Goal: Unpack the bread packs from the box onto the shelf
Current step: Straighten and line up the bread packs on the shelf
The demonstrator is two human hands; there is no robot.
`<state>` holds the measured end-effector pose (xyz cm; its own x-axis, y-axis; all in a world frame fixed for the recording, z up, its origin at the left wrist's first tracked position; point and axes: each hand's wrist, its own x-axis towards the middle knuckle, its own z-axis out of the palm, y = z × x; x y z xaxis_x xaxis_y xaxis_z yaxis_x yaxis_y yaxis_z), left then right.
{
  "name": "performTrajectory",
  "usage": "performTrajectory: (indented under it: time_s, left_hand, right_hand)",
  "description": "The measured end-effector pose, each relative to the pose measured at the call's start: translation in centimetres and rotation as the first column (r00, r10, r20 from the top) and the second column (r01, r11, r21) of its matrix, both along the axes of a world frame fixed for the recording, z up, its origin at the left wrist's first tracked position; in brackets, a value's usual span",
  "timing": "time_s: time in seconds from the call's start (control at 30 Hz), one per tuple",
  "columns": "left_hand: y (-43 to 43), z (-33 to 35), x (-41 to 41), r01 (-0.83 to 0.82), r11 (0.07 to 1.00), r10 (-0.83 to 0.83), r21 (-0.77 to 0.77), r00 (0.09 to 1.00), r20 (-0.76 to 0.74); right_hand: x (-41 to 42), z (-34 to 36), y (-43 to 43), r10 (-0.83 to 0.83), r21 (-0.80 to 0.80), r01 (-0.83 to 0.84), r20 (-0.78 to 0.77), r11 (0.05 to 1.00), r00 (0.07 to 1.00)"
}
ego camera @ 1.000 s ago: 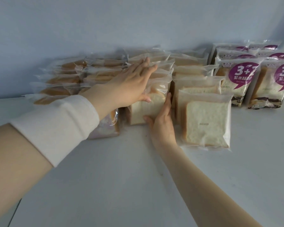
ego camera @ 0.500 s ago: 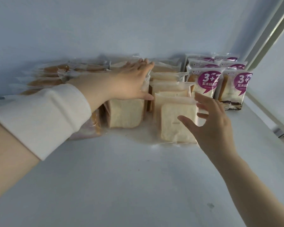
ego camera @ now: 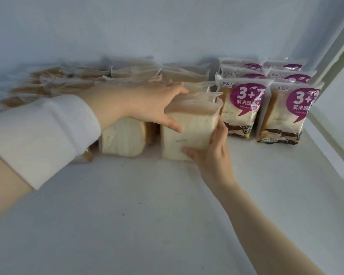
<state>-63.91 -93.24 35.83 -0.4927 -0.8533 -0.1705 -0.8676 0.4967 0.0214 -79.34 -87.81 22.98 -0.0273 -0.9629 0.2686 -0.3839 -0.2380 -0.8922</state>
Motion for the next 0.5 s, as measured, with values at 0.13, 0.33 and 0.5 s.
performTrajectory:
  time_s: [0.13, 0.33, 0.5]
  left_hand:
    - [0.2, -0.4, -0.1, -0.026, 0.999, 0.025, -0.044, 0.999, -0.027]
    - [0.1, -1.6, 0.3, 0.095, 0.972, -0.071, -0.215, 0.991, 0.117]
    - [-0.2, -2.2, 0.1, 0.104, 0.943, -0.058, -0.317, 0.987, 0.151]
  right_hand:
    - [0.9, -0.3, -1.7, 0.002, -0.111, -0.008, -0.05, 0.994, 0.999]
    - [0.5, -0.7, -0.7, 0.076, -0.023, -0.079, -0.136, 0.997, 0.988]
    - [0.6, -0.7, -2.4, 0.069, 0.013, -0.068, -0.164, 0.998, 0.984]
